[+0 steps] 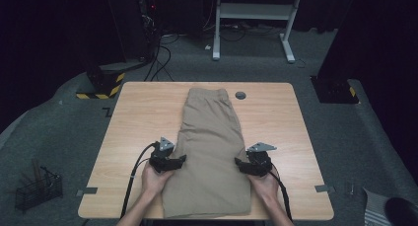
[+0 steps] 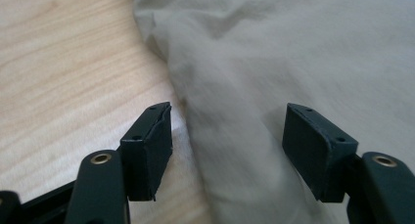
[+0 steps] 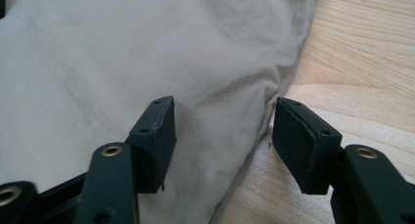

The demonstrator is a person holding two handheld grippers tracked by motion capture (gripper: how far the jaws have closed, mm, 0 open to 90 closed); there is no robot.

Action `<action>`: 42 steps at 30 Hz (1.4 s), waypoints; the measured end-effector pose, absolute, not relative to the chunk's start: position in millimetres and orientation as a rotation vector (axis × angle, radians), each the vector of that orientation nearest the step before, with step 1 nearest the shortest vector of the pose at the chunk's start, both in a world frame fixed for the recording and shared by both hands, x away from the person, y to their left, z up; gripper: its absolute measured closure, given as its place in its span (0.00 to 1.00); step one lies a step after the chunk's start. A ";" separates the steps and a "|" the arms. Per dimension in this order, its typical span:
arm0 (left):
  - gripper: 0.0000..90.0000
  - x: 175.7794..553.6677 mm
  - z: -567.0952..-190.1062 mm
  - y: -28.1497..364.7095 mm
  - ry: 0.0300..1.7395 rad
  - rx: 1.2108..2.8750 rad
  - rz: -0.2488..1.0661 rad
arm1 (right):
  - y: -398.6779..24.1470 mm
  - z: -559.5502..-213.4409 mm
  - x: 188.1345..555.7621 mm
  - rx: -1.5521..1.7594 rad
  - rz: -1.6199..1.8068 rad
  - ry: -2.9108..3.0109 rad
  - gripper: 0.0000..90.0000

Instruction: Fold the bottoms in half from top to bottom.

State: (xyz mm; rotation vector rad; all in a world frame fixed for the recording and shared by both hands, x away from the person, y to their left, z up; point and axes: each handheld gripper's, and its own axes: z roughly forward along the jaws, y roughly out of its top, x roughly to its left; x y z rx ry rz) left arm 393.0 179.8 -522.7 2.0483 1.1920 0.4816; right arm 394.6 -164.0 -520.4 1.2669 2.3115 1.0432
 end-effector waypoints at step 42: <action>0.49 371.7 -520.9 169.3 1.227 2.052 0.507 | -149.1 -521.3 388.0 1.269 0.941 2.267 0.39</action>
